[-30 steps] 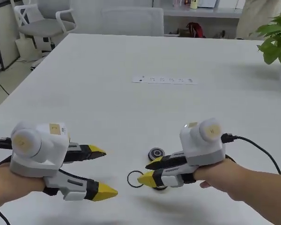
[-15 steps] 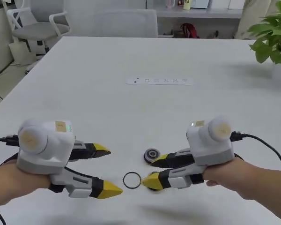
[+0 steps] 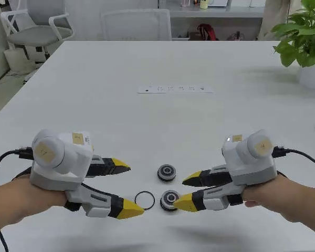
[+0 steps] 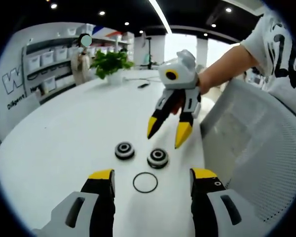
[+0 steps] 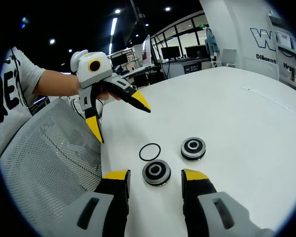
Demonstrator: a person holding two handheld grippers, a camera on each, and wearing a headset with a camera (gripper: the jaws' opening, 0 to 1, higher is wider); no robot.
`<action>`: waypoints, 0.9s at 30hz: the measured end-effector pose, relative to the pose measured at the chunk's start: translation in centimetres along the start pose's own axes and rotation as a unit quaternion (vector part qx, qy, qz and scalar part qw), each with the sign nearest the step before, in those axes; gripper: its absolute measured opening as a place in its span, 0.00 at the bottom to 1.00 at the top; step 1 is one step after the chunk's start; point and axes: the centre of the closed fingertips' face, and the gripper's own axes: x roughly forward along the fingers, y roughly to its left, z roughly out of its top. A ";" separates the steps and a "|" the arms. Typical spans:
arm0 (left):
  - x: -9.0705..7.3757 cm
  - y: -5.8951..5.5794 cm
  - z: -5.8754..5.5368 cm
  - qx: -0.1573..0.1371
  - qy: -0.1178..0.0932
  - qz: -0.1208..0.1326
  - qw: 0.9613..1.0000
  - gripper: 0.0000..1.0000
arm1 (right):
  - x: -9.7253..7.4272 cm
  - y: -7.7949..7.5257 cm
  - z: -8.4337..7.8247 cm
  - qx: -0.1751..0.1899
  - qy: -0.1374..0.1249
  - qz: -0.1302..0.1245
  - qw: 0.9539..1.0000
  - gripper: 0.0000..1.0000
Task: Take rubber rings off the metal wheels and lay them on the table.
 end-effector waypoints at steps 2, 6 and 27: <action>0.3 0.0 0.1 0.001 0.001 -0.003 1.000 0.62 | -0.1 -0.1 -0.2 -0.001 0.000 -0.001 1.000 0.38; 0.8 0.0 0.3 -0.001 0.001 -0.005 1.000 0.61 | -0.1 -0.1 -0.5 -0.008 0.003 -0.001 1.000 0.37; 3.6 -0.2 0.3 -0.011 0.012 -0.022 1.000 0.53 | 0.8 -0.1 -1.6 -0.030 0.014 0.004 0.999 0.29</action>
